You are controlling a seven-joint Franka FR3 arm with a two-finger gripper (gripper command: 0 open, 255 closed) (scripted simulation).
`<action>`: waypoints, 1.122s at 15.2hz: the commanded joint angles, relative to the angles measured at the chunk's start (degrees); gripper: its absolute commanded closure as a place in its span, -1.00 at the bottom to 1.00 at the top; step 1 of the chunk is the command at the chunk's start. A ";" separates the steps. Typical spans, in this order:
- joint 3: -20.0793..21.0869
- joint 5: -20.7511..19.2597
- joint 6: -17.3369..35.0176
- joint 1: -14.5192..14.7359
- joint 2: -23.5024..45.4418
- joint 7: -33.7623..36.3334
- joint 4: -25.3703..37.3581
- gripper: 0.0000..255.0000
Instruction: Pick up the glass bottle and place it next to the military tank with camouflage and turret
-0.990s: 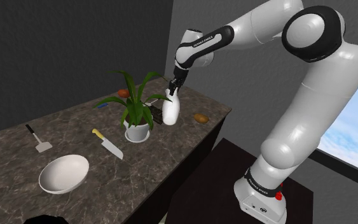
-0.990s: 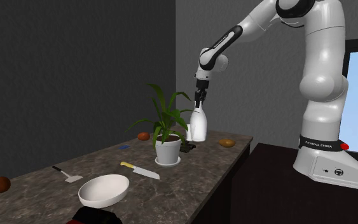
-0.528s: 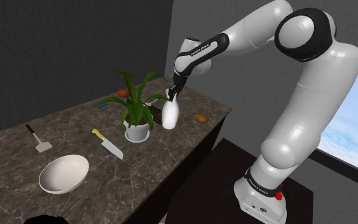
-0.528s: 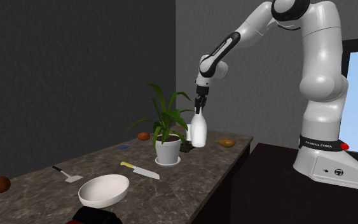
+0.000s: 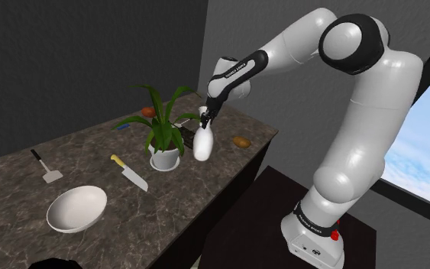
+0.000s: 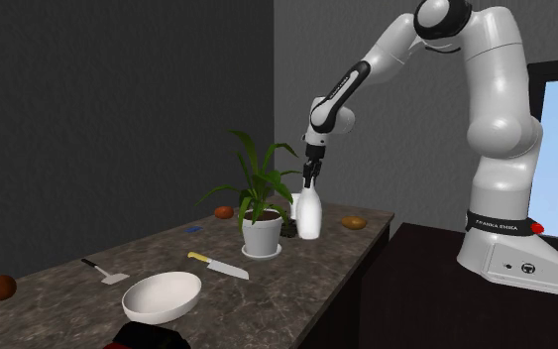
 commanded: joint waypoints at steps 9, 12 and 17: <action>-0.29 -0.57 5.80 0.26 5.10 0.18 -0.64 1.00; -0.29 -0.57 5.80 0.26 5.11 0.18 -0.64 1.00; -0.29 -0.57 5.79 0.26 5.10 0.19 -0.64 -1.00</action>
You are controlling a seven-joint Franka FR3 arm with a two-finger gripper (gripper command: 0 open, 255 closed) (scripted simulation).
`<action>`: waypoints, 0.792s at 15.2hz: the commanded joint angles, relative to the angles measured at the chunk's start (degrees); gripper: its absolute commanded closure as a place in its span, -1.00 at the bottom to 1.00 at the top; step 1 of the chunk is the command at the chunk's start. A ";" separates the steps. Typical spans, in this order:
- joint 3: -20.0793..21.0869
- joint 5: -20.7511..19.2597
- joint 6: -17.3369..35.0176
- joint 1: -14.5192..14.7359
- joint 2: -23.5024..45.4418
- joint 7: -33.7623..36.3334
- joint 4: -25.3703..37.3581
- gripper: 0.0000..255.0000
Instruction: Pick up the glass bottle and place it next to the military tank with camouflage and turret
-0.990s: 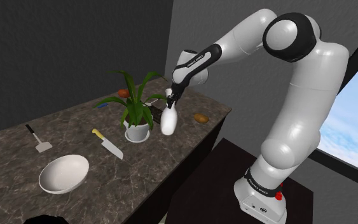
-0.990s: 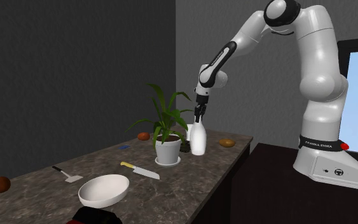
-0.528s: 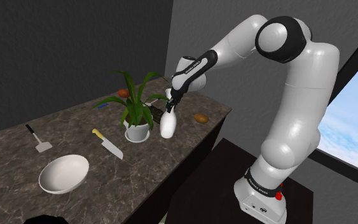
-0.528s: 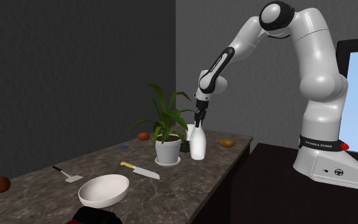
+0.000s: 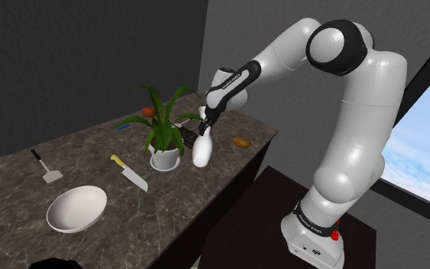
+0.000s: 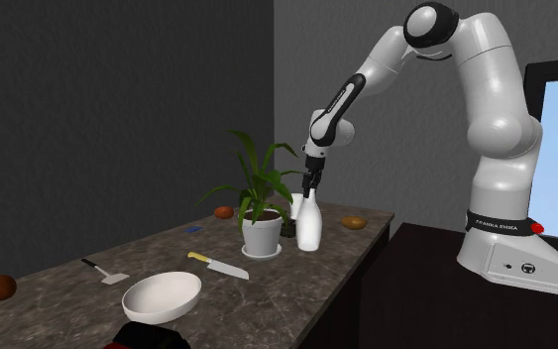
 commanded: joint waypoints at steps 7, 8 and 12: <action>0.33 0.71 -4.59 -0.48 -5.30 -0.50 -0.70 -1.00; 0.39 0.89 -5.85 -0.58 -6.63 -0.62 -0.76 -1.00; 0.37 0.89 -5.85 -0.57 -6.63 -0.63 -0.76 -1.00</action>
